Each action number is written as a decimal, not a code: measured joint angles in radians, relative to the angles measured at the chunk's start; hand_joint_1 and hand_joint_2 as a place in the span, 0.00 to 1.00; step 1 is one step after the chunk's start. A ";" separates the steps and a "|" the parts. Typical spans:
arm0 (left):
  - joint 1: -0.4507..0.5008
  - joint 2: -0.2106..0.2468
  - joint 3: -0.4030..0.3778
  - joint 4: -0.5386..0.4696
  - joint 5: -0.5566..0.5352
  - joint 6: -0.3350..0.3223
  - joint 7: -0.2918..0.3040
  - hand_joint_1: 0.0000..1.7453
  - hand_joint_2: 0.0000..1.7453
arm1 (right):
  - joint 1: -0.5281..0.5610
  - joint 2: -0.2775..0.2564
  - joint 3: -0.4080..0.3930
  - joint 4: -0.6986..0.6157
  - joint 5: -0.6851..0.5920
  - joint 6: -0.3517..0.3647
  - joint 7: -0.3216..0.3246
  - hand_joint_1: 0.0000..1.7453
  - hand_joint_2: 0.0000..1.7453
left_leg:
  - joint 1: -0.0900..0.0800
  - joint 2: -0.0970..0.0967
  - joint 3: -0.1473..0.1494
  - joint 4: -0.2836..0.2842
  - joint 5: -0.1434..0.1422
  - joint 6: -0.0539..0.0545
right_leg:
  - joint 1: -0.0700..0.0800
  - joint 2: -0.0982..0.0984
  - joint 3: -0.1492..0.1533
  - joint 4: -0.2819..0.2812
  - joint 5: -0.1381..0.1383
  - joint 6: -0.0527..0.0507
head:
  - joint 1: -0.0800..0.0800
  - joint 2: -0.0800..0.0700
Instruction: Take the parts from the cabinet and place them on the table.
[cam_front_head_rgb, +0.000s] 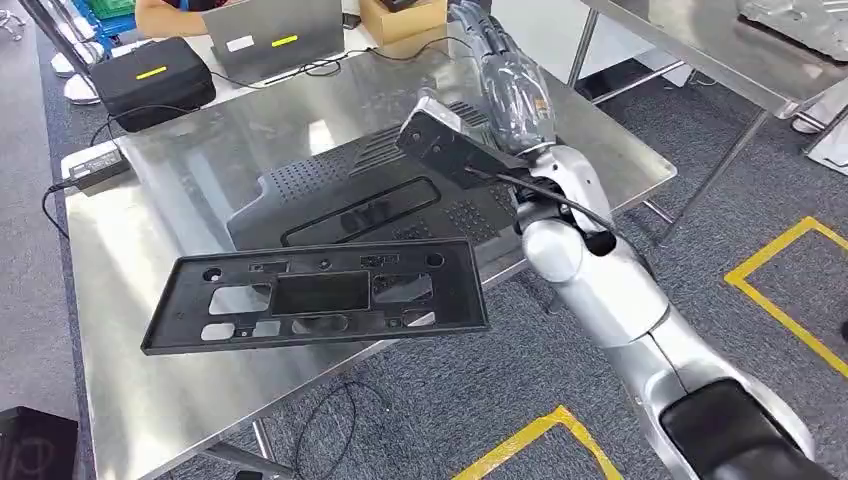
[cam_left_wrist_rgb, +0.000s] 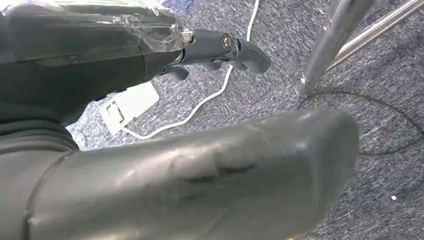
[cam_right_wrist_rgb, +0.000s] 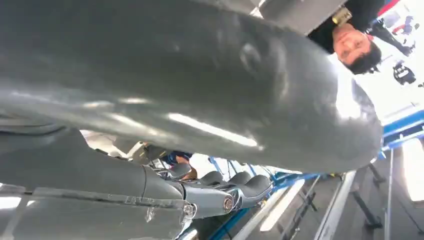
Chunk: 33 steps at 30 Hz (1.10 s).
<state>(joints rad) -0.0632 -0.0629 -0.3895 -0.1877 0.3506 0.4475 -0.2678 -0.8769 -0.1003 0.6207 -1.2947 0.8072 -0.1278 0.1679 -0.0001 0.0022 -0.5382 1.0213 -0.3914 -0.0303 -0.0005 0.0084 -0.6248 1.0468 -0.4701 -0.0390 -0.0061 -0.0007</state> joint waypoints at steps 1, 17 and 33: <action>0.000 0.000 0.000 0.000 0.000 0.000 0.000 0.00 0.00 | 0.001 -0.004 0.000 -0.008 0.001 0.001 0.003 0.00 0.00 | 0.000 0.000 0.000 0.000 0.000 0.000 | 0.000 0.000 0.000 0.000 0.000 0.000 | 0.000 0.000; 0.002 0.000 0.002 0.000 0.063 0.027 0.014 0.00 0.00 | 0.322 -0.121 -0.204 -0.419 -0.492 -0.311 -0.281 0.00 0.00 | 0.000 0.000 0.000 0.000 -0.002 0.003 | 0.000 -0.001 0.001 -0.002 -0.001 0.001 | 0.002 0.000; 0.004 0.000 0.037 0.000 0.107 0.016 -0.072 0.00 0.00 | 0.938 -0.112 -0.555 -0.937 -0.841 -0.281 -0.654 0.00 0.00 | 0.001 0.000 0.001 -0.001 -0.007 0.006 | 0.000 -0.001 0.004 -0.002 -0.004 0.004 | 0.001 0.000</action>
<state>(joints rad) -0.0593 -0.0626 -0.3529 -0.1873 0.4574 0.4635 -0.3395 0.0607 -0.2125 0.0660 -2.2320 -0.0336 -0.4089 -0.4864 0.0005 0.0022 -0.5375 1.0202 -0.3980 -0.0238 -0.0007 0.0071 -0.6212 1.0444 -0.4742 -0.0353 -0.0050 -0.0008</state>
